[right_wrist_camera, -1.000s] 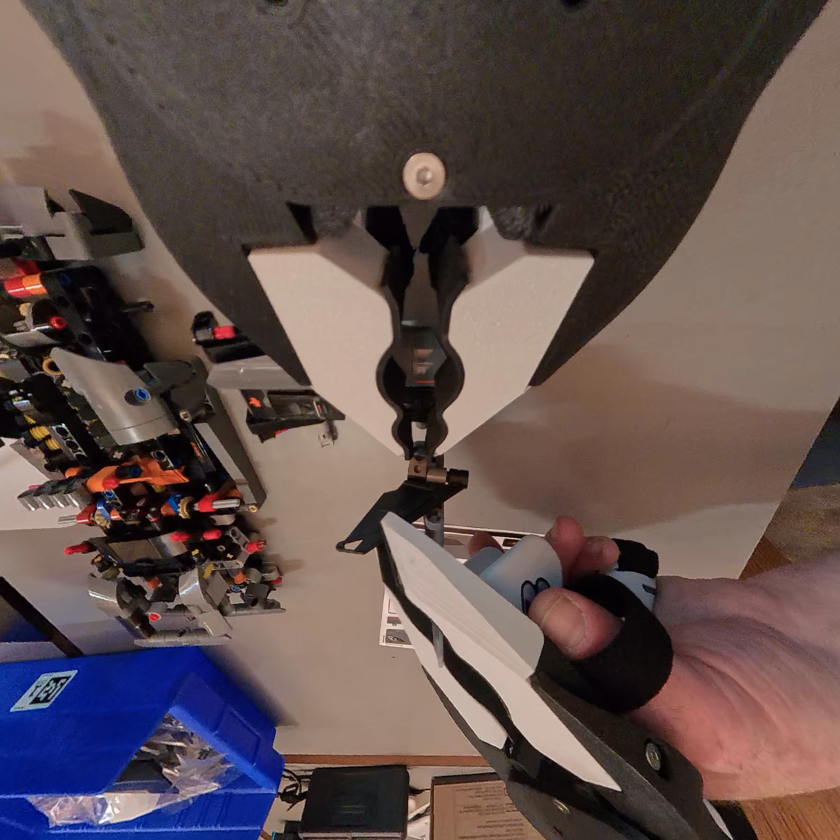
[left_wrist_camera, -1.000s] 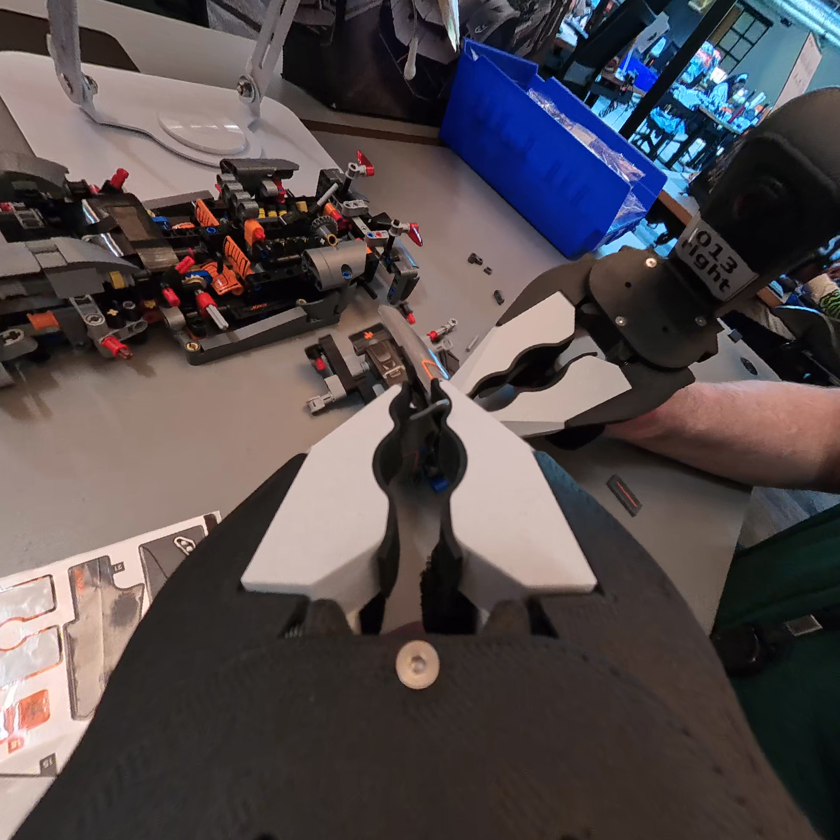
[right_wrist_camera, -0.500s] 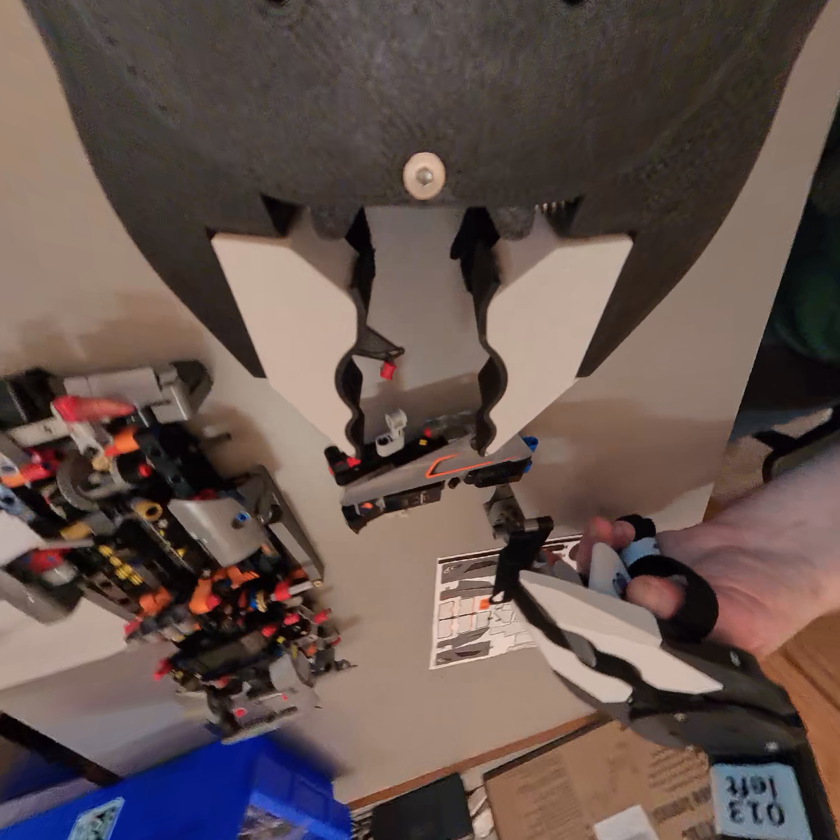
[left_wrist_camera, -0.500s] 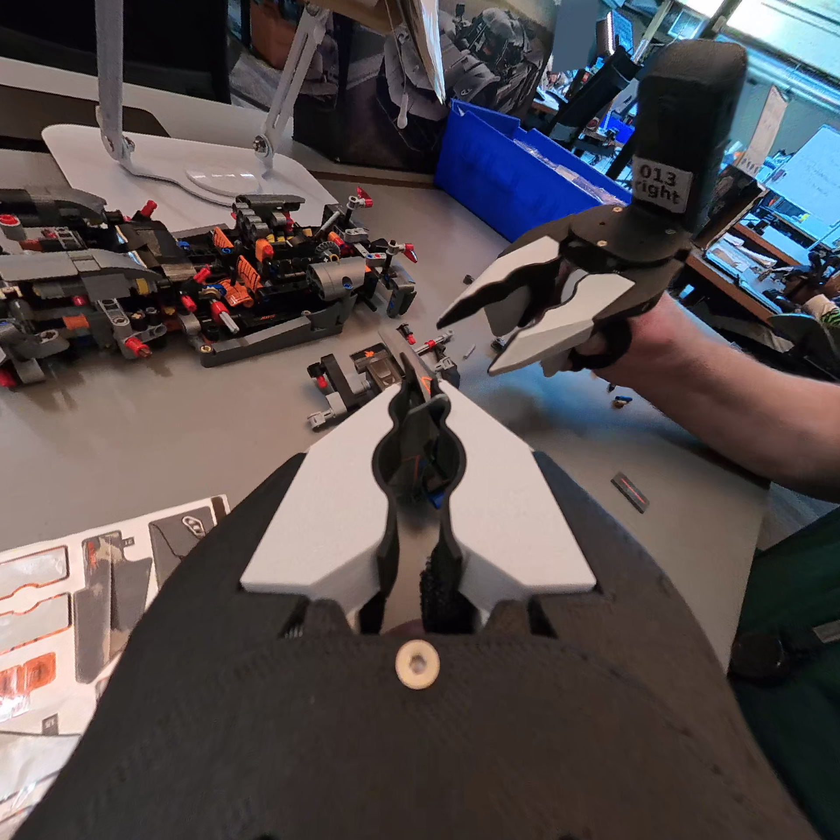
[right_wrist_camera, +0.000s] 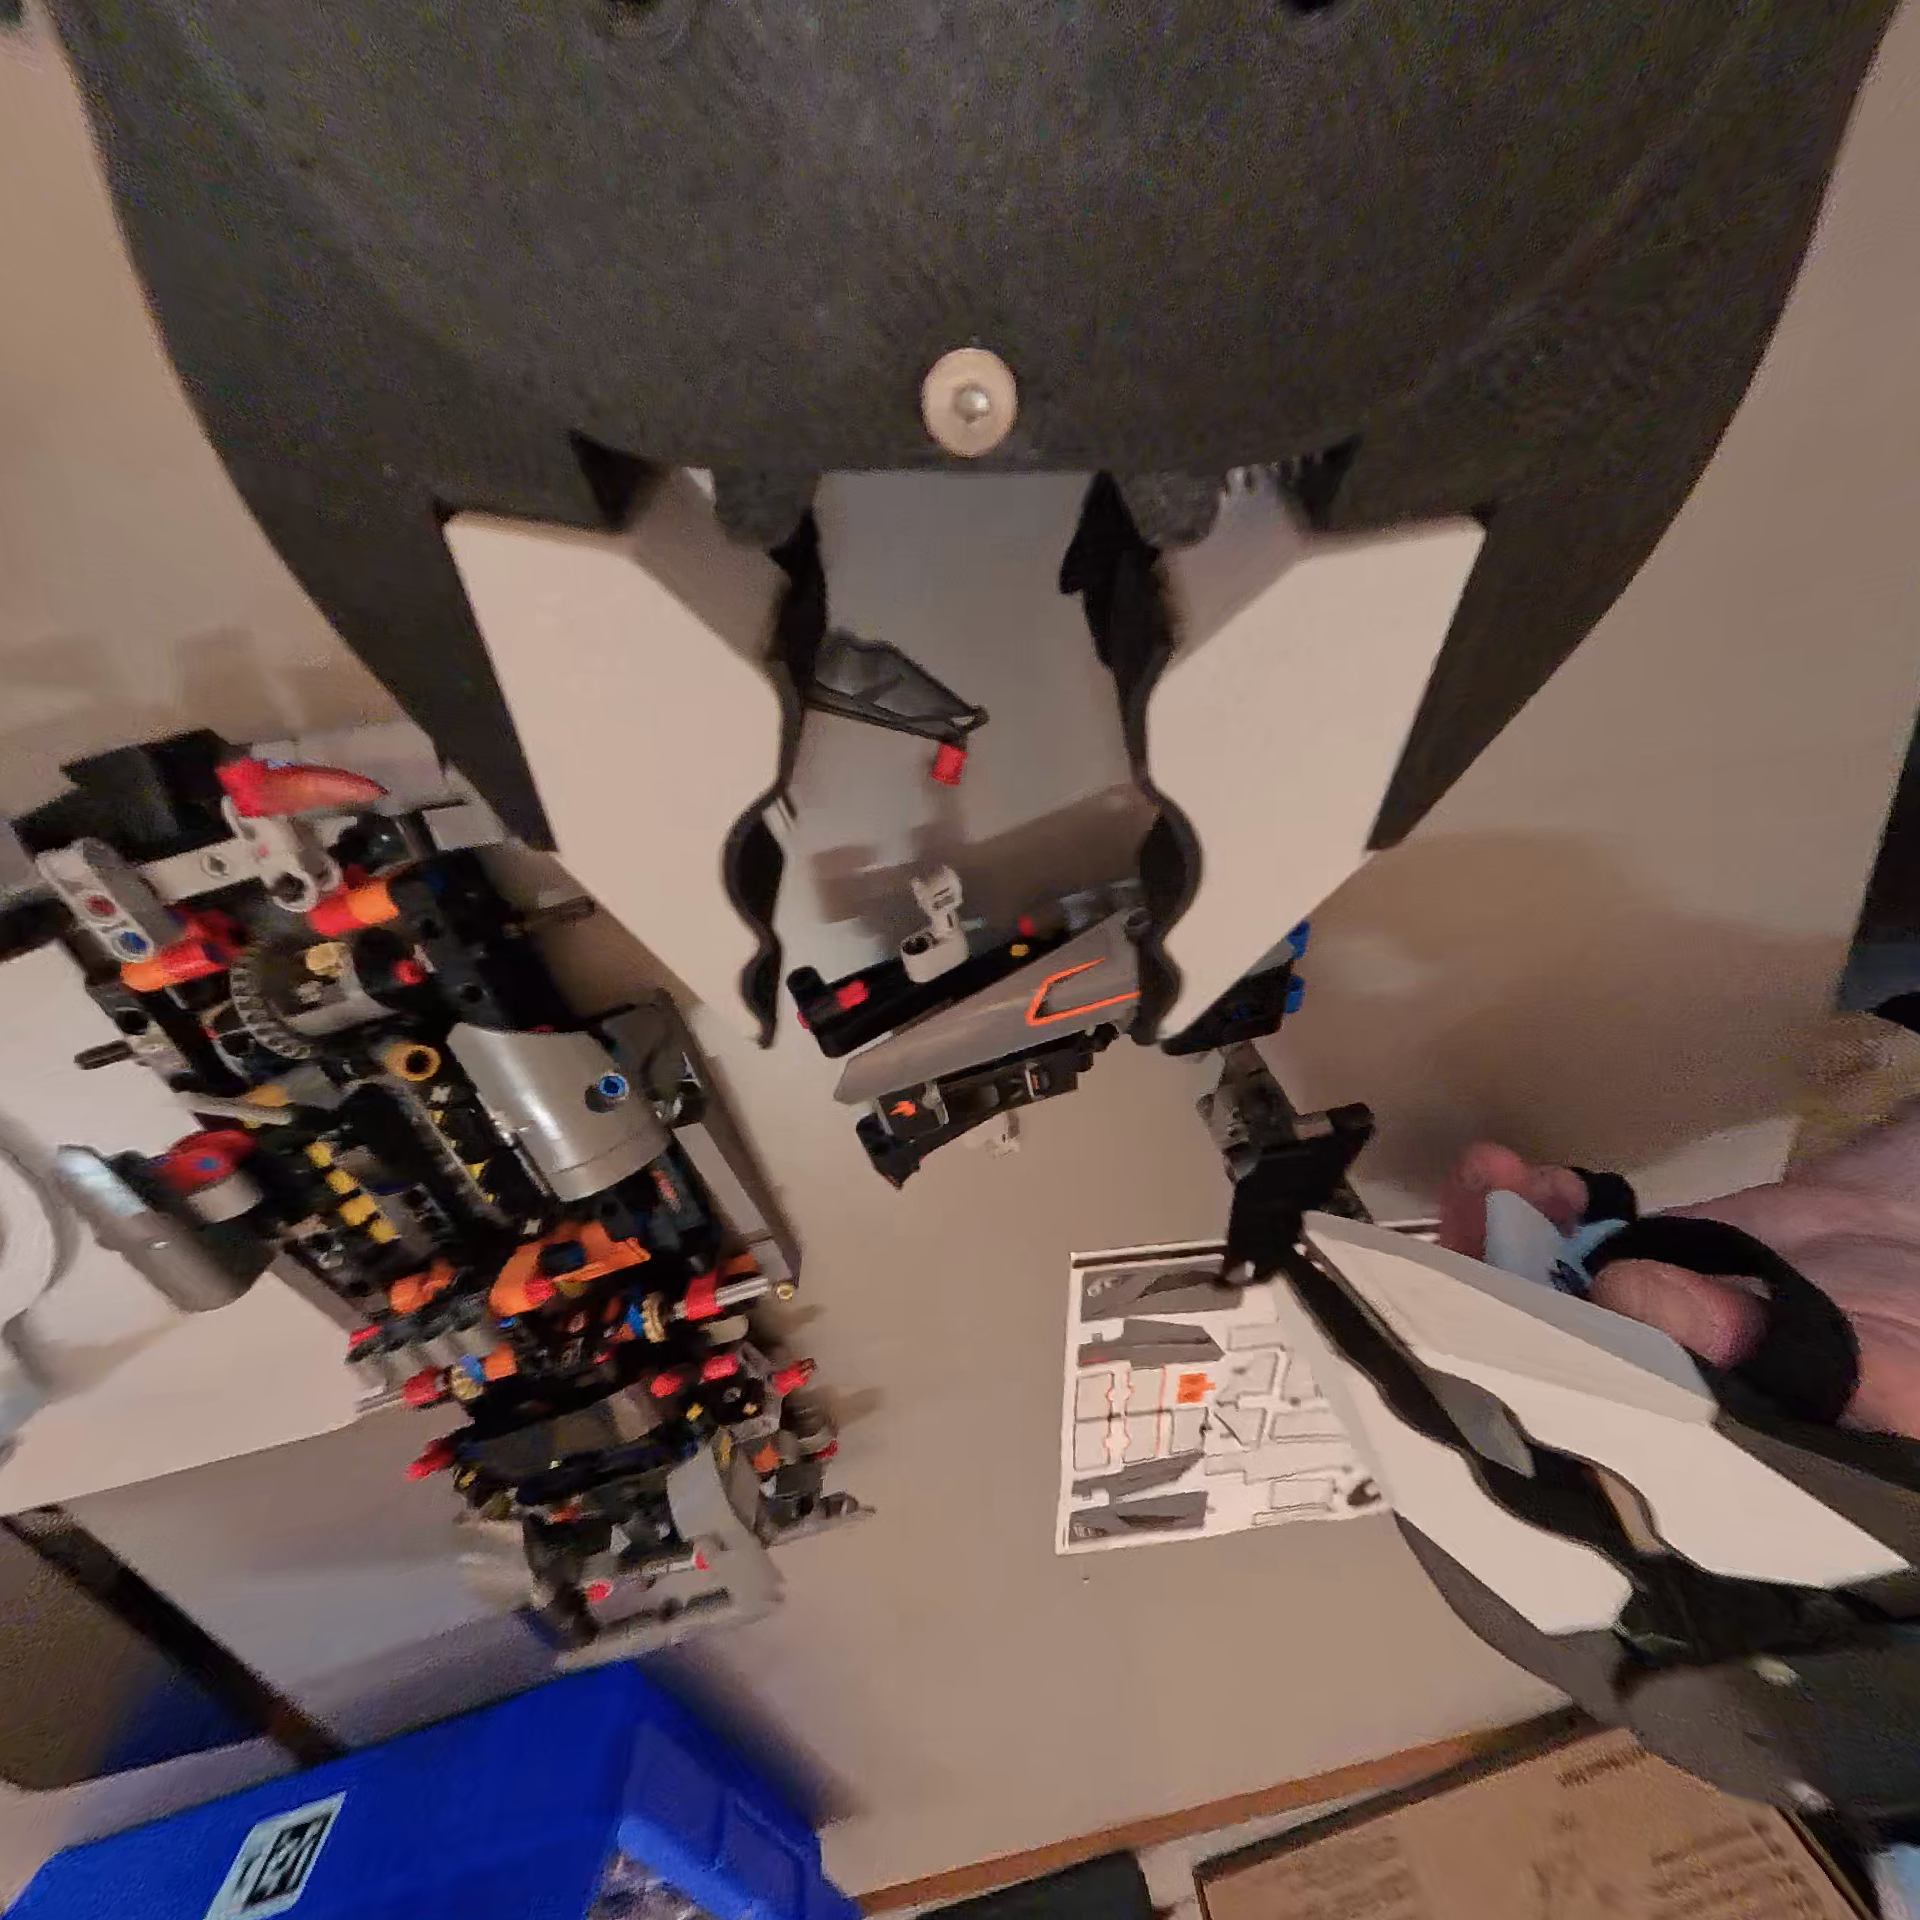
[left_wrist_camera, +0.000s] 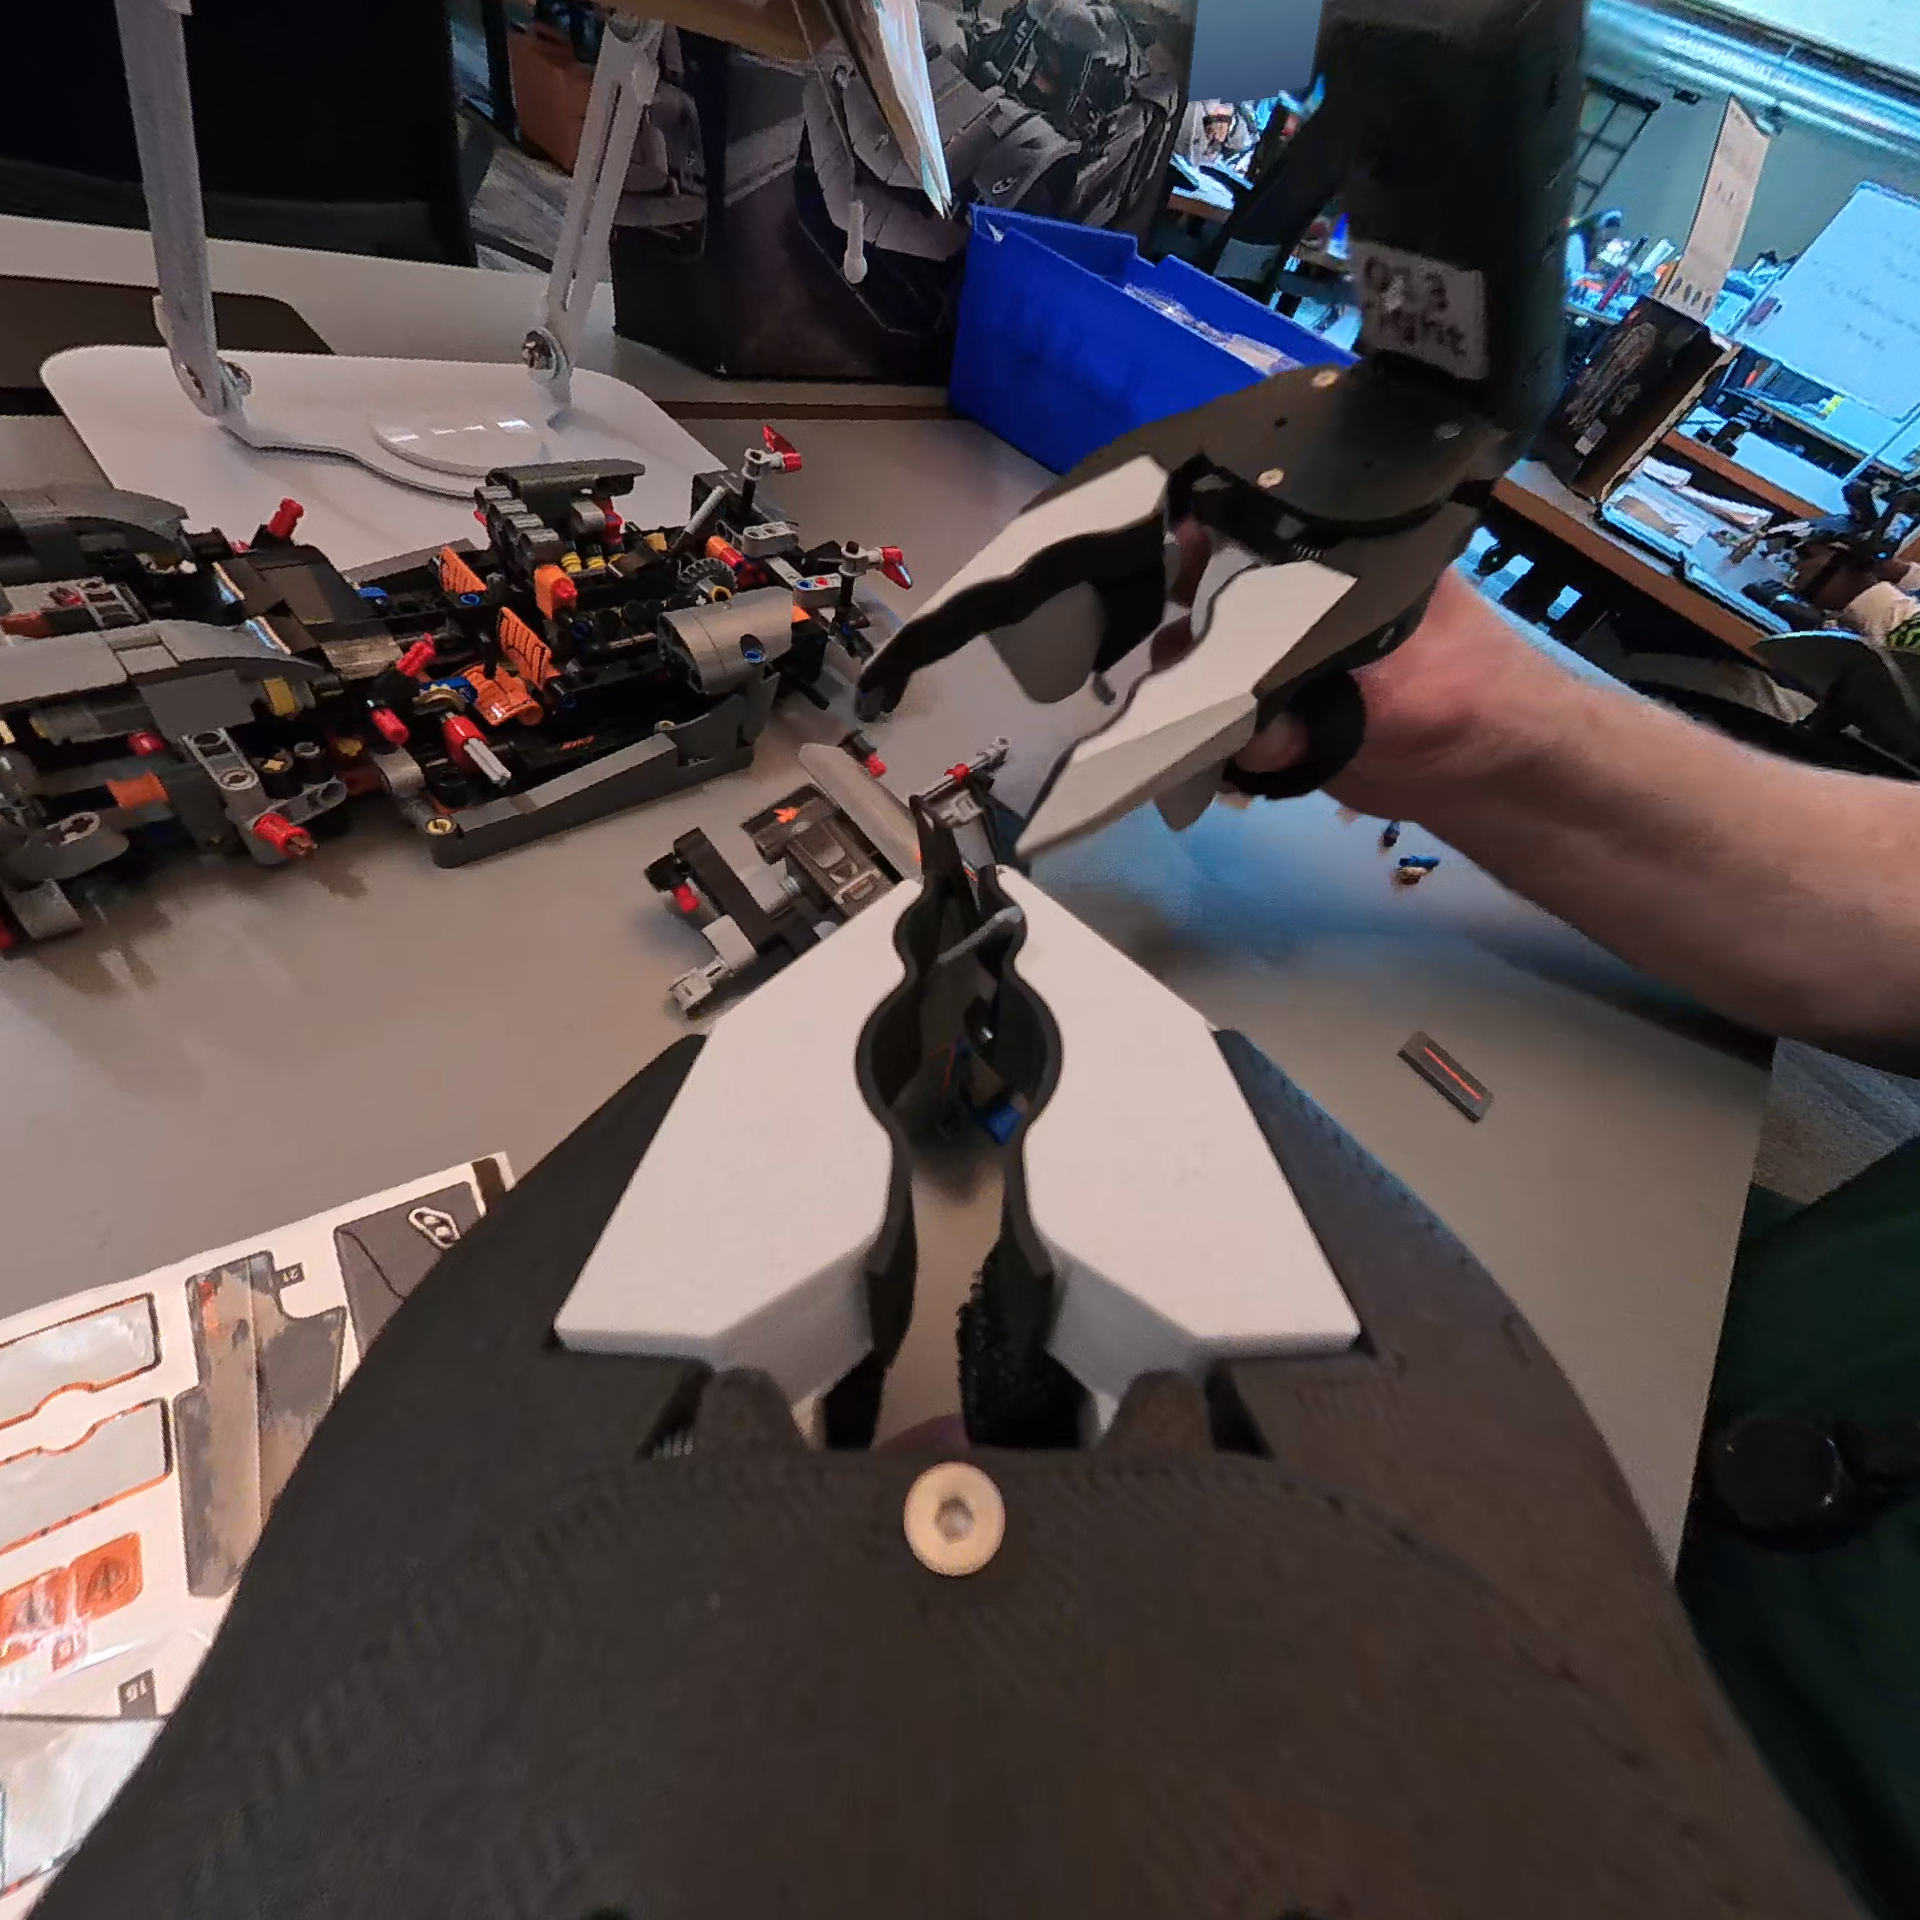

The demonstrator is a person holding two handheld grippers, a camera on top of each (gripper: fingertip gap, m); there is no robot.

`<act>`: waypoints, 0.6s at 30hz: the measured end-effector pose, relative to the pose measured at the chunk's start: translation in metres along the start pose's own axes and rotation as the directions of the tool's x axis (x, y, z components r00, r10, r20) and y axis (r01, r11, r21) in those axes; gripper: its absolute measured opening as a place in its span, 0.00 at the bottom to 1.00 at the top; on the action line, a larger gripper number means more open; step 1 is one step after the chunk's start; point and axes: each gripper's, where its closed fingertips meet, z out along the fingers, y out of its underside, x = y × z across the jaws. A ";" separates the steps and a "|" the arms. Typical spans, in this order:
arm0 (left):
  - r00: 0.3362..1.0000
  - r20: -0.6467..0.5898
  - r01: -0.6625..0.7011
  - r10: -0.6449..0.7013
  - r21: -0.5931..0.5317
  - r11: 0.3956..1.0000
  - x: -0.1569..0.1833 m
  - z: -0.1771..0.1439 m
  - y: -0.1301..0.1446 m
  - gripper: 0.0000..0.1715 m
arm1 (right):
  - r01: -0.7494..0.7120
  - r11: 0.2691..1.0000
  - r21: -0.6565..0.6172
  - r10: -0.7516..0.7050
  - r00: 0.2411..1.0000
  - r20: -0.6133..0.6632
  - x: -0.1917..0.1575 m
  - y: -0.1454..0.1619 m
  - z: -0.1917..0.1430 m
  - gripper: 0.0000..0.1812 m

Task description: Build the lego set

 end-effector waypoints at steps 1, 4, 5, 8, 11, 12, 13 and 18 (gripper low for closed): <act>1.000 -0.003 -0.005 0.005 0.000 1.000 0.001 0.000 0.000 0.02 | -0.019 1.000 0.001 0.018 1.000 0.018 -0.005 -0.002 -0.005 0.30; 1.000 0.003 -0.020 0.021 -0.005 1.000 0.003 0.002 0.000 0.02 | -0.147 0.986 -0.081 0.156 0.982 0.105 -0.026 0.008 -0.006 0.22; 1.000 0.005 -0.022 0.022 -0.003 1.000 0.003 0.003 0.000 0.02 | -0.187 0.974 -0.127 0.201 0.973 0.115 -0.031 0.016 -0.003 0.23; 1.000 0.004 -0.027 0.027 0.001 1.000 0.002 0.002 -0.001 0.02 | -0.300 0.943 -0.141 0.316 0.943 0.102 -0.034 0.030 0.006 0.20; 1.000 -0.007 -0.018 0.018 0.009 1.000 0.002 0.001 -0.001 0.02 | -0.334 0.938 -0.095 0.344 0.930 0.132 -0.038 0.026 0.012 0.17; 1.000 -0.010 -0.017 0.017 0.012 1.000 0.002 0.001 0.000 0.02 | -0.315 0.946 -0.081 0.322 0.940 0.113 -0.036 0.025 0.013 0.13; 1.000 -0.012 -0.015 0.016 0.015 1.000 0.002 0.000 0.000 0.02 | -0.304 0.951 -0.056 0.308 0.945 0.113 -0.035 0.021 0.013 0.11; 1.000 -0.016 -0.002 0.002 0.032 0.999 -0.001 -0.002 -0.001 0.02 | -0.253 0.967 0.033 0.244 0.954 0.175 -0.041 0.009 0.010 0.05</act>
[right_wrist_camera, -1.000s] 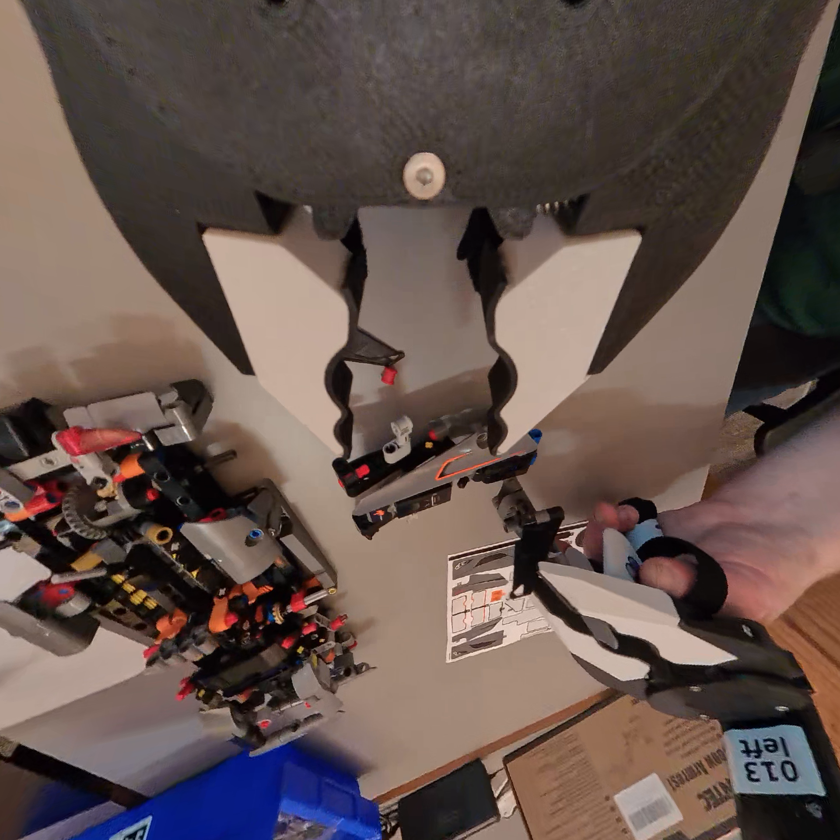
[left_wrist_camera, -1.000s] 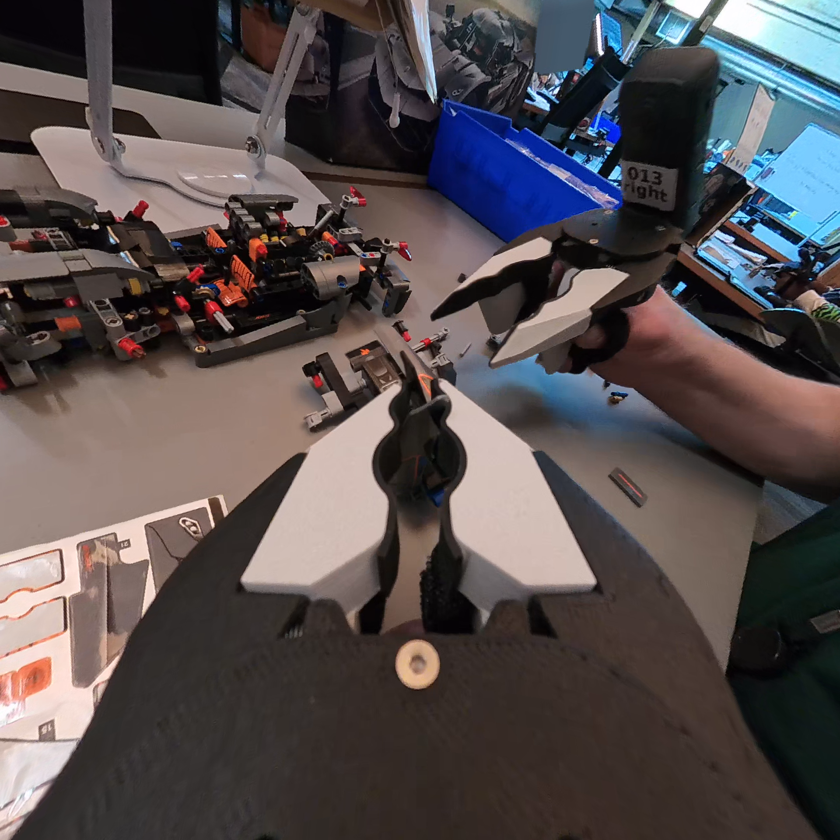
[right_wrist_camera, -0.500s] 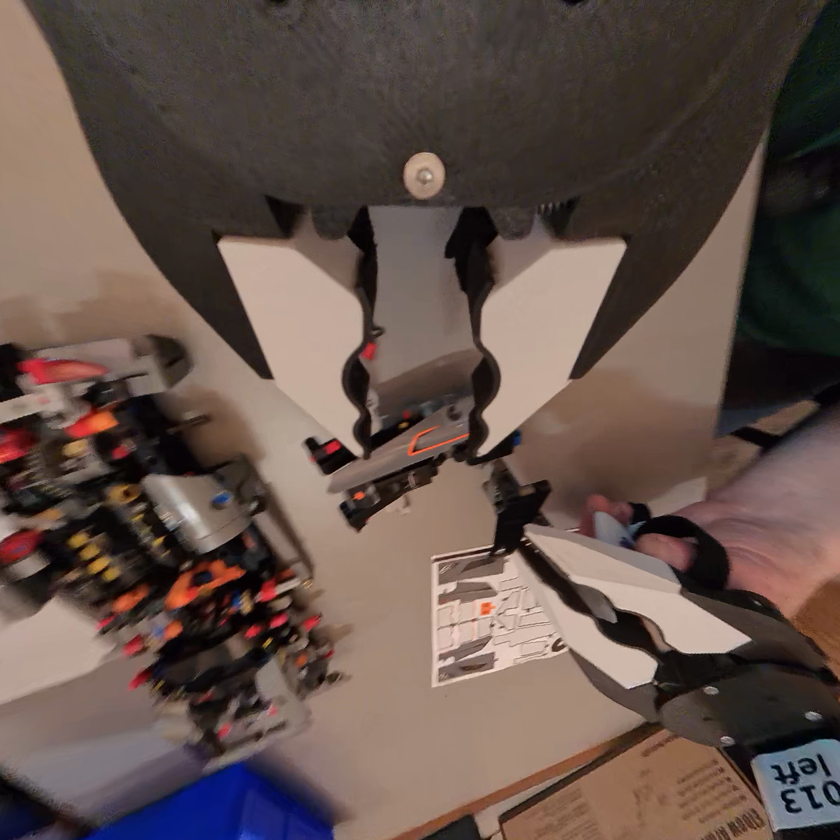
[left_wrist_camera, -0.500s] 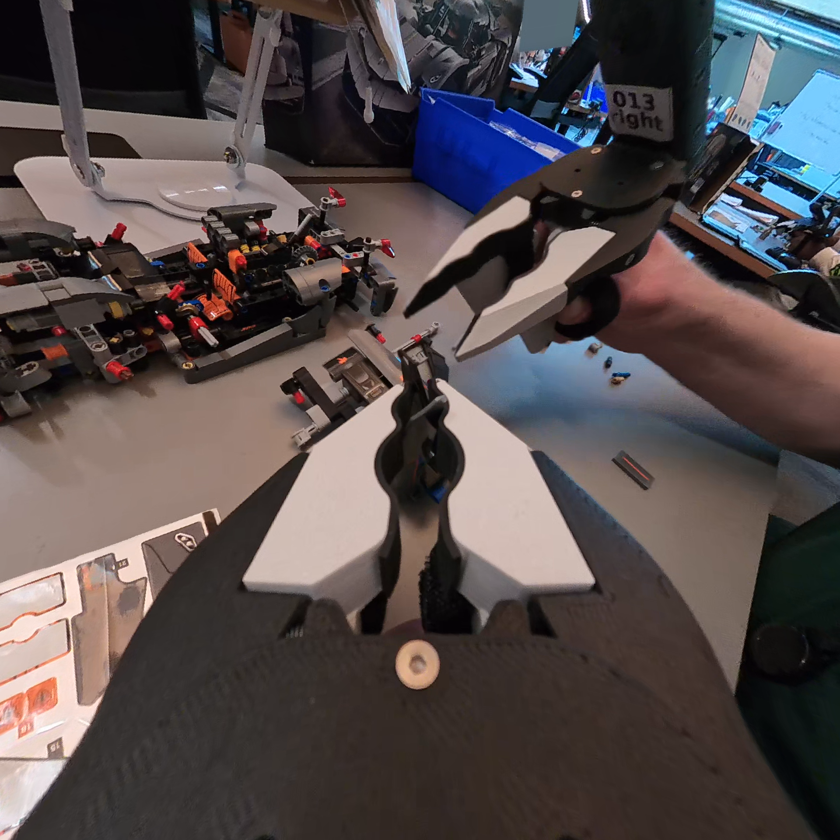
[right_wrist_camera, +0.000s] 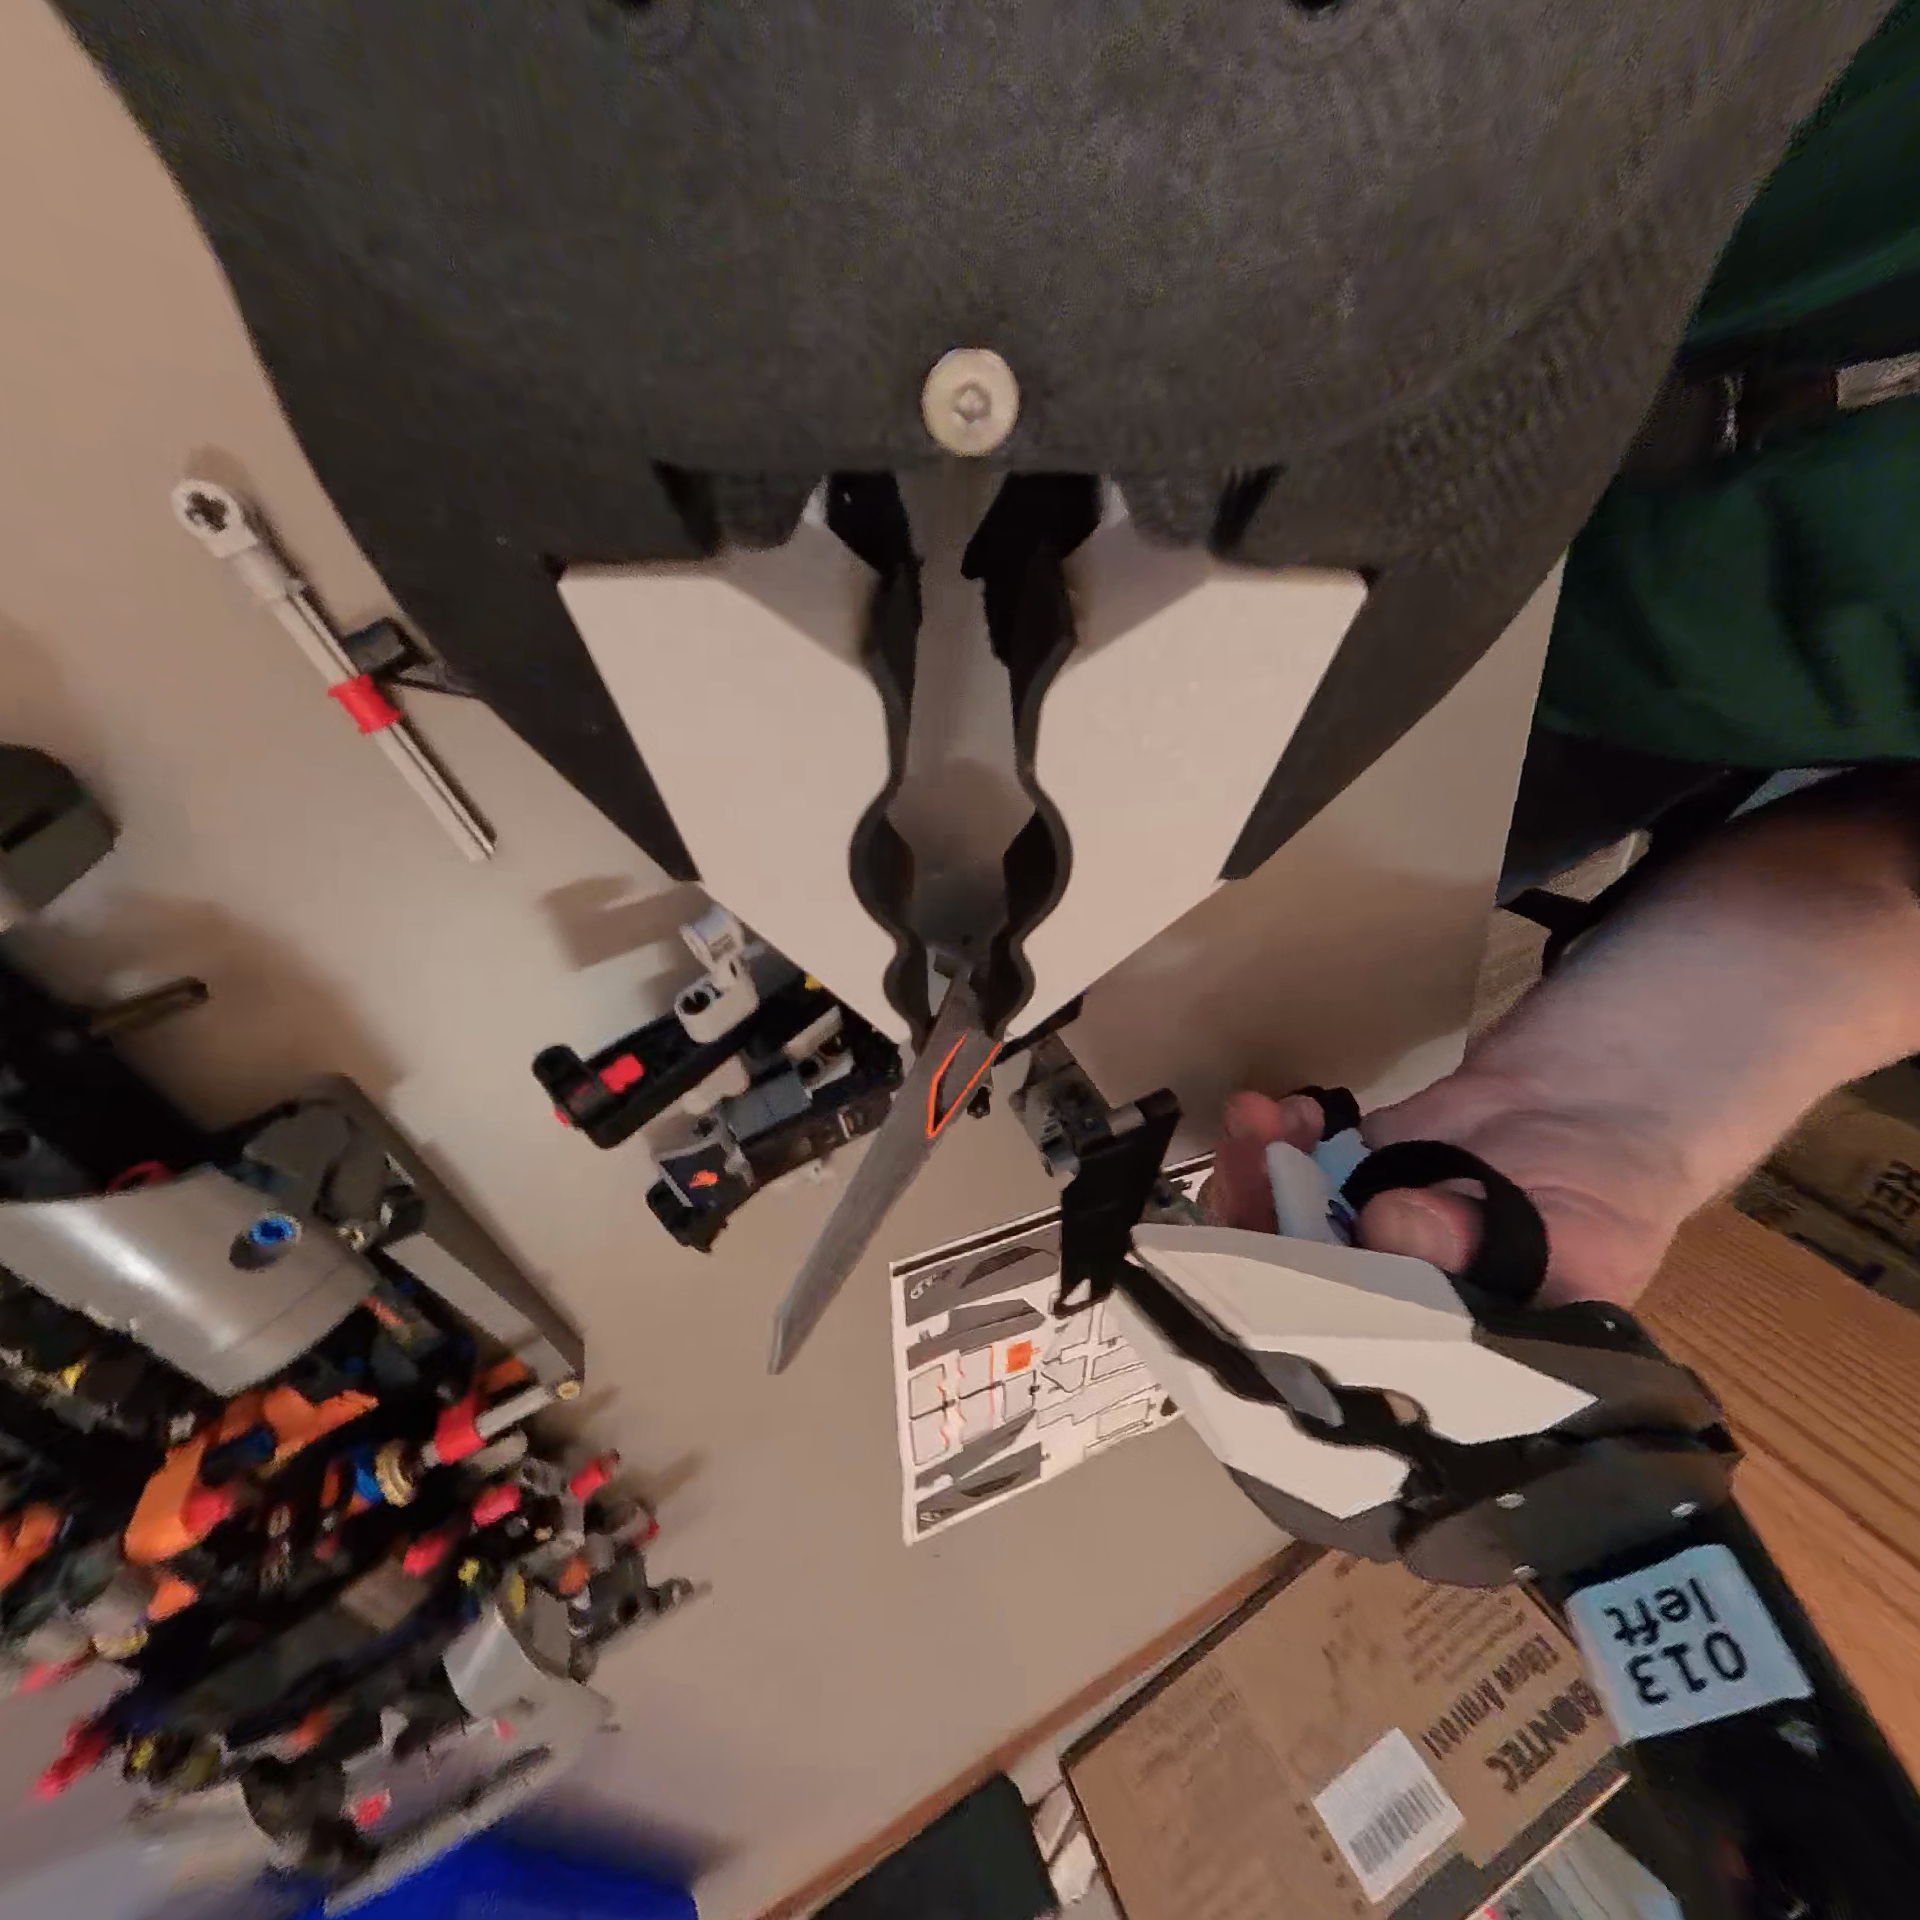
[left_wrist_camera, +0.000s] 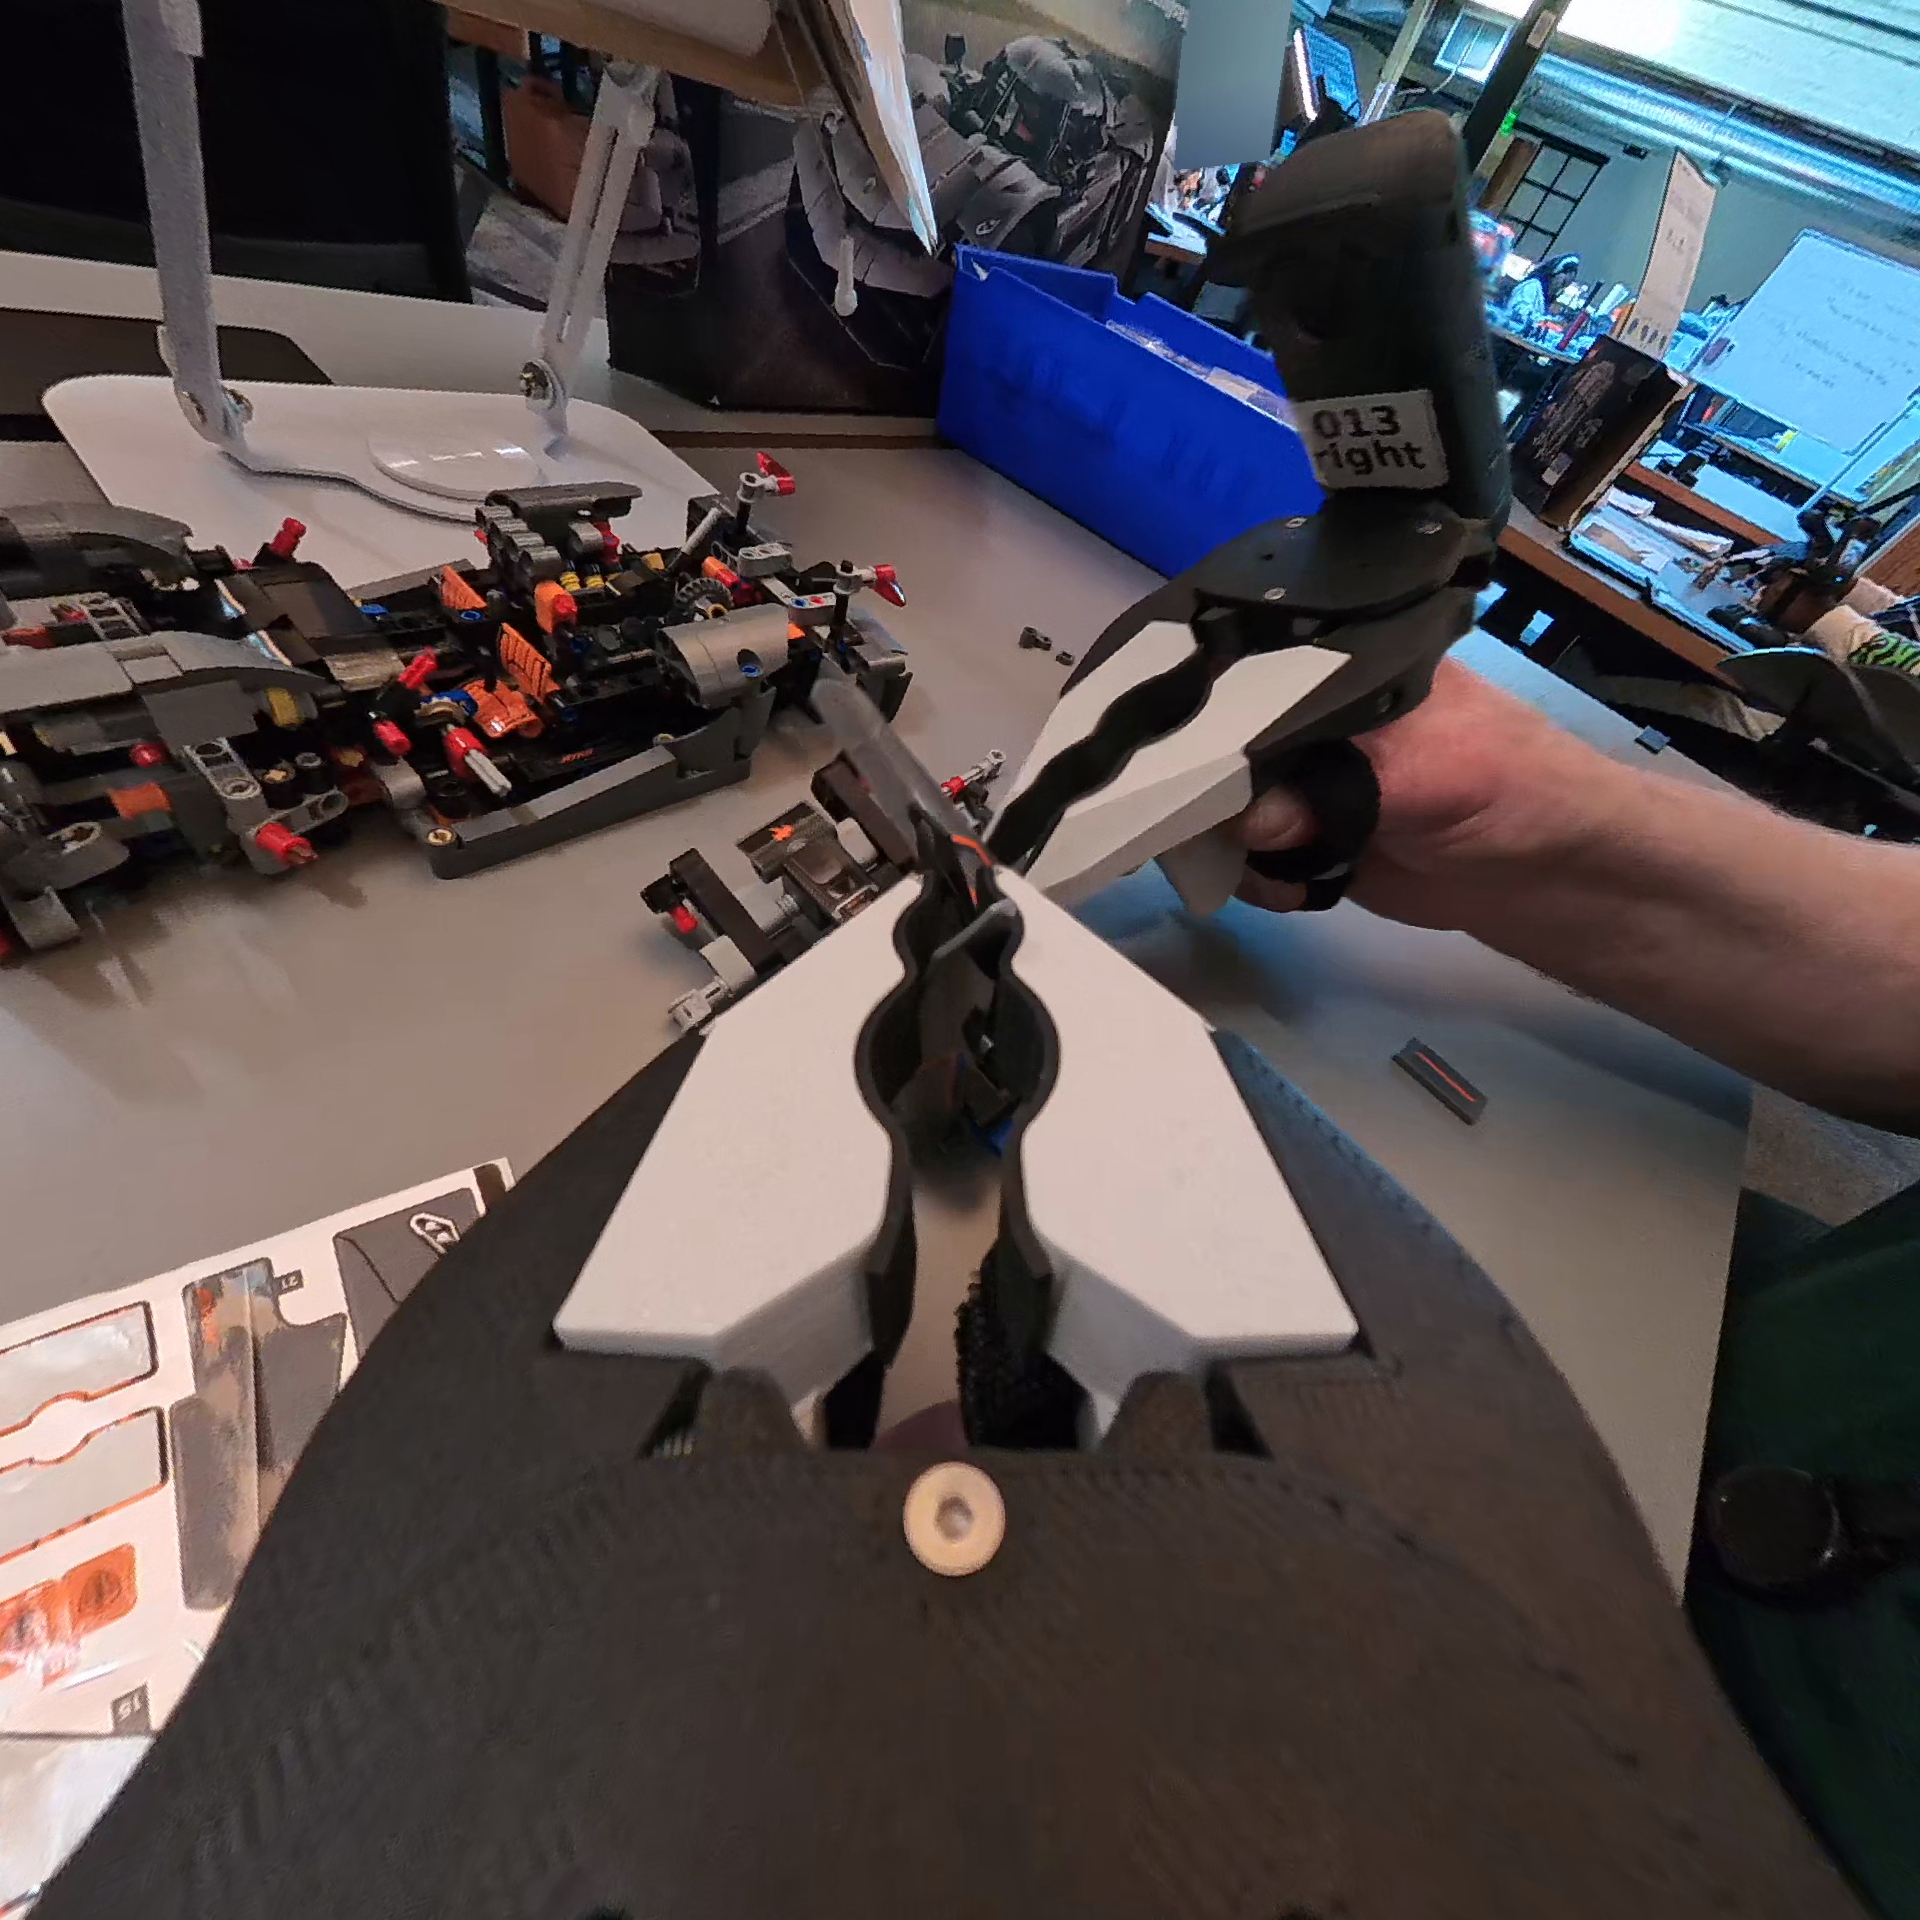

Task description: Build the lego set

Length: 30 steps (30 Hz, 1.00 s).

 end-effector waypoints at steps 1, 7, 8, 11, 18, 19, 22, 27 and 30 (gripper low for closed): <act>1.000 0.003 -0.002 0.002 0.000 1.000 0.000 0.000 0.000 0.02 | 0.025 1.000 0.005 -0.025 1.000 0.003 -0.002 -0.001 -0.001 0.04; 0.999 -0.010 0.032 -0.031 0.021 0.999 -0.001 0.000 -0.001 0.03 | 0.231 0.971 0.056 -0.234 0.971 0.051 -0.031 -0.005 -0.004 0.01; 0.999 -0.014 0.035 -0.035 0.026 0.999 -0.001 0.000 -0.002 0.03 | 0.273 0.960 0.054 -0.276 0.960 0.049 -0.035 -0.004 -0.004 0.01; 0.999 -0.022 0.032 -0.032 0.030 0.999 0.003 0.001 -0.004 0.03 | 0.420 0.907 0.033 -0.420 0.907 0.020 -0.049 0.002 -0.003 0.01; 1.000 -0.017 0.016 -0.016 0.031 0.999 0.006 0.000 -0.002 0.03 | 0.702 0.708 -0.073 -0.706 0.706 -0.062 -0.077 0.015 0.003 0.01; 1.000 -0.018 0.014 -0.013 0.033 0.999 0.008 -0.001 -0.001 0.03 | 0.723 0.687 -0.075 -0.727 0.685 -0.052 -0.082 0.018 0.004 0.01; 1.000 -0.018 -0.005 0.005 0.033 0.999 0.011 -0.003 0.001 0.03 | 0.742 0.663 -0.099 -0.748 0.660 -0.063 -0.086 0.023 0.007 0.01; 0.999 -0.031 -0.008 0.009 0.043 0.999 0.015 -0.007 0.002 0.03 | 0.712 0.699 -0.068 -0.715 0.699 -0.034 -0.094 0.024 0.006 0.05; 0.999 -0.035 -0.029 0.030 0.044 0.999 0.018 -0.009 0.002 0.03 | 0.710 0.700 -0.074 -0.712 0.702 -0.010 -0.098 0.027 0.006 0.08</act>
